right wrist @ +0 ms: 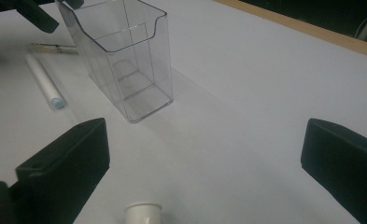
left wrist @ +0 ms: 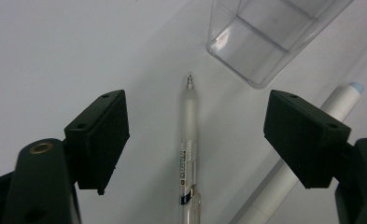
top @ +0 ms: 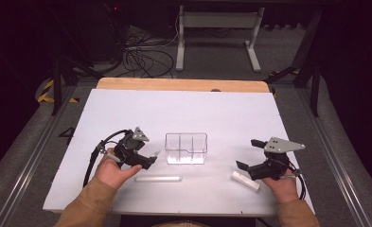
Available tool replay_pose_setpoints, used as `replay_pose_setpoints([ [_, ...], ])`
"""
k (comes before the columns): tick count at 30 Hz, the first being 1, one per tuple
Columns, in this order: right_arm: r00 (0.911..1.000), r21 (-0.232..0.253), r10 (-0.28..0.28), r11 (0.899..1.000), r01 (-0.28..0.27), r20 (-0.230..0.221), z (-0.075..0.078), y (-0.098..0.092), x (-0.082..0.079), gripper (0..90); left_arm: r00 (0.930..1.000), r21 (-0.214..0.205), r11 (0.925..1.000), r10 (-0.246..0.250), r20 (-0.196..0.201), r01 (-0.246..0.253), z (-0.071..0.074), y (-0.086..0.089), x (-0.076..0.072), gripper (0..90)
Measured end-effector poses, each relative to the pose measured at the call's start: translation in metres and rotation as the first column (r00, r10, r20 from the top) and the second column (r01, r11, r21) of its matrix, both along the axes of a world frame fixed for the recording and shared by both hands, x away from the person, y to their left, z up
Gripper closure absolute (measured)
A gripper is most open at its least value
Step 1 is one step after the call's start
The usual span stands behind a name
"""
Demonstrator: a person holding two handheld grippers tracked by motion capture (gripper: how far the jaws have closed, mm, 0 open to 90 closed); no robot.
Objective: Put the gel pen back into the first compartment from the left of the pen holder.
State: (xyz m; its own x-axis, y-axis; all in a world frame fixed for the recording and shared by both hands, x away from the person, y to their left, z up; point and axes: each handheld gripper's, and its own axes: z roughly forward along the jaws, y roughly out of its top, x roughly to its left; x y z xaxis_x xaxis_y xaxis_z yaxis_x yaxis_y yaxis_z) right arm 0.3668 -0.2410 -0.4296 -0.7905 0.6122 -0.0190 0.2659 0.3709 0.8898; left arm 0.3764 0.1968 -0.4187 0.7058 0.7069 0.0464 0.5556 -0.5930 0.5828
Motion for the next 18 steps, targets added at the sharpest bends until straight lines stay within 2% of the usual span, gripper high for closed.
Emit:
replay_pose_setpoints([
  [2,1.0,-0.001,0.0,1.0,0.0,0.0,0.0,0.0,0.0,1.6,0.9999,0.001,1.0,-0.009,-0.01,0.009,-0.001,-0.001,0.002,25.1],
  [6,1.0,-0.001,0.001,1.0,-0.001,0.0,0.0,0.0,0.0,1.6,0.9994,0.027,0.9992,-0.03,-0.015,0.031,-0.004,-0.003,0.003,30.5],
  [10,1.0,-0.001,0.002,1.0,-0.002,0.0,0.0,0.0,0.0,1.6,0.9982,0.06,0.9967,-0.054,-0.025,0.055,-0.007,-0.007,0.004,42.1],
  [18,1.0,-0.005,0.005,1.0,-0.005,0.0,-0.001,0.001,0.0,1.6,0.9957,0.12,0.9908,-0.054,-0.075,0.062,-0.016,-0.01,0.011,53.0],
])
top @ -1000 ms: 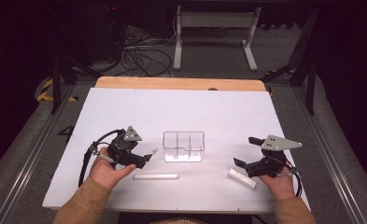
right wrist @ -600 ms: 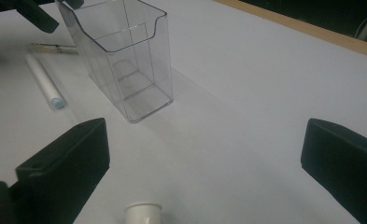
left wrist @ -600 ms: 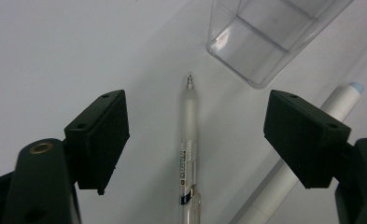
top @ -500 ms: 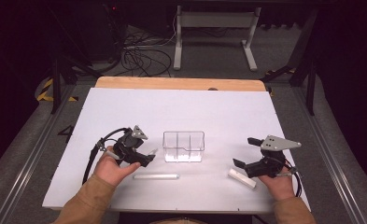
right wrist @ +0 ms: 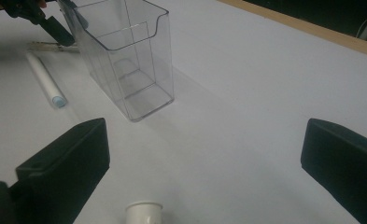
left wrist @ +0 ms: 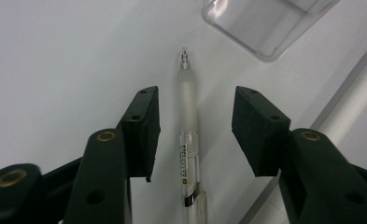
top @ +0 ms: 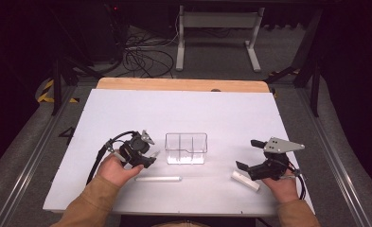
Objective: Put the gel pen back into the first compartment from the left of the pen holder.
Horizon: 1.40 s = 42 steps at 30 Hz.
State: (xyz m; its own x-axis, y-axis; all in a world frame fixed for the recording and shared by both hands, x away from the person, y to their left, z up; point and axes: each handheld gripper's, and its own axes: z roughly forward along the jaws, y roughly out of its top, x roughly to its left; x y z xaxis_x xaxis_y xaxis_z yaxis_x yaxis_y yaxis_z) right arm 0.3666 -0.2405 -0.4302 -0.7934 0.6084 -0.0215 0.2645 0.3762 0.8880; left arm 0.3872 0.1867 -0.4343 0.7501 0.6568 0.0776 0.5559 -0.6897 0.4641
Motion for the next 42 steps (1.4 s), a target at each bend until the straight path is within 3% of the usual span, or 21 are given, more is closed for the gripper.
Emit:
replay_pose_setpoints([
  [14,1.0,-0.002,0.004,1.0,-0.004,-0.001,0.0,0.0,0.0,1.7,0.9971,0.065,0.9977,0.025,-0.072,-0.02,-0.008,-0.001,0.008,69.7],
  [26,1.0,-0.004,0.008,1.0,-0.008,-0.001,-0.001,0.001,0.0,1.7,0.9915,0.069,0.9964,0.056,-0.117,-0.048,-0.011,-0.002,0.011,78.6],
  [35,0.9999,-0.008,0.01,1.0,-0.01,0.0,-0.001,0.001,0.0,1.7,0.9895,0.066,0.996,0.068,-0.127,-0.06,-0.011,-0.001,0.011,79.1],
  [42,0.9999,-0.01,0.012,1.0,-0.012,0.003,-0.001,0.002,-0.001,1.7,0.9929,0.059,0.9965,0.066,-0.099,-0.06,-0.004,0.0,0.008,79.4],
])
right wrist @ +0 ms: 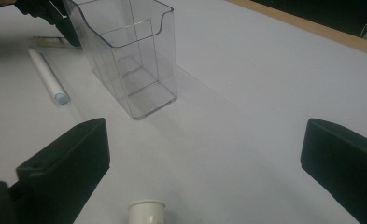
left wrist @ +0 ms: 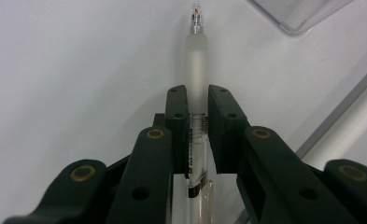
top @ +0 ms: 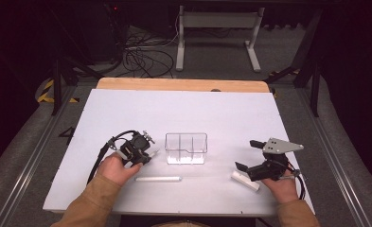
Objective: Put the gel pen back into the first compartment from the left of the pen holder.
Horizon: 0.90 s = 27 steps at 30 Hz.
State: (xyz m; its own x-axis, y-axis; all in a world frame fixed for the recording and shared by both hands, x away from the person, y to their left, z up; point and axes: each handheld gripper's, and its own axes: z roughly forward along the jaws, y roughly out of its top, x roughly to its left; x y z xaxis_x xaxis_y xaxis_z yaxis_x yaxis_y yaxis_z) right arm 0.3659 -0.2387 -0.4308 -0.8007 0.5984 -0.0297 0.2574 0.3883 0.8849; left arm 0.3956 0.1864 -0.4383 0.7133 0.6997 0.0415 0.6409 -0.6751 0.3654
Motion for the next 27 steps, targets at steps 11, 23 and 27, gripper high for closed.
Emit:
replay_pose_setpoints([
  [11,1.0,-0.001,0.002,1.0,-0.002,-0.003,-0.001,0.001,0.0,1.7,0.998,-0.049,0.9988,-0.006,0.063,0.009,0.015,0.002,-0.007,79.4],
  [23,1.0,-0.006,0.009,1.0,-0.009,-0.001,-0.001,0.002,0.0,1.7,0.9854,-0.153,0.9879,0.002,0.17,0.025,0.034,0.014,-0.012,79.4],
  [27,1.0,-0.008,0.009,1.0,-0.009,-0.001,-0.001,0.002,0.0,1.7,0.9783,-0.205,0.9785,0.017,0.207,0.026,0.041,0.019,-0.014,79.4],
])
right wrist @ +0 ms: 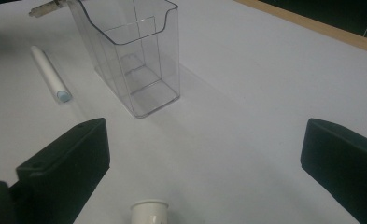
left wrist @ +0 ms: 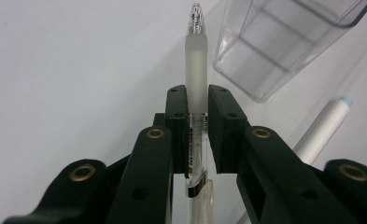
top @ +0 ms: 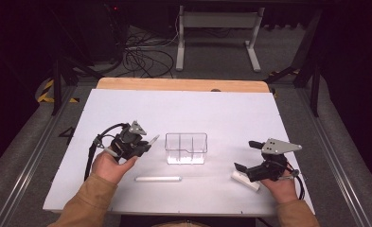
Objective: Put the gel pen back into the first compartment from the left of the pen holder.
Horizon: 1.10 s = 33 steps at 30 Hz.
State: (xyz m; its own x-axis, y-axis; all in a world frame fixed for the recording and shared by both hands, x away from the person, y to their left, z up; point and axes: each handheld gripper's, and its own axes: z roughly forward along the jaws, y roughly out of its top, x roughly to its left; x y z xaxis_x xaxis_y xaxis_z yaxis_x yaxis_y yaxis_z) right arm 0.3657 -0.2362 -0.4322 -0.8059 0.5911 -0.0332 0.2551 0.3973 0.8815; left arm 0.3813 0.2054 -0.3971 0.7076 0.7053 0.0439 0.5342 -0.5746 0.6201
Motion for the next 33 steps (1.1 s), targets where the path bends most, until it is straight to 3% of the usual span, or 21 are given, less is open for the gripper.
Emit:
replay_pose_setpoints([
  [5,1.0,-0.001,0.0,1.0,0.0,-0.001,0.0,0.0,0.0,1.7,0.999,-0.08,0.9968,0.004,0.045,-0.001,0.008,0.007,-0.002,79.4],
  [12,1.0,0.001,0.002,1.0,-0.002,-0.003,-0.001,0.0,0.0,1.7,0.9947,-0.185,0.9827,0.01,0.102,0.009,0.016,0.017,-0.005,79.4],
  [18,1.0,0.001,0.002,1.0,-0.002,-0.003,-0.001,0.0,0.0,1.7,0.9868,-0.267,0.9627,0.003,0.162,0.041,0.022,0.023,-0.008,79.4],
  [25,1.0,0.003,0.002,1.0,-0.002,-0.001,0.0,0.0,0.0,1.7,0.9771,-0.335,0.9398,0.006,0.213,0.067,0.026,0.026,-0.012,79.3],
  [30,1.0,0.006,0.003,1.0,-0.003,0.0,0.0,0.0,0.0,1.7,0.9628,-0.362,0.9269,0.002,0.27,0.1,0.028,0.027,-0.015,79.3],
  [32,1.0,0.007,0.003,1.0,-0.003,-0.001,0.0,0.0,0.0,1.7,0.9588,-0.383,0.9171,0.002,0.284,0.112,0.029,0.027,-0.017,79.3],
  [33,1.0,0.007,0.003,1.0,-0.003,-0.001,0.0,0.0,0.0,1.7,0.9532,-0.389,0.9123,-0.003,0.302,0.127,0.029,0.028,-0.017,79.3],
])
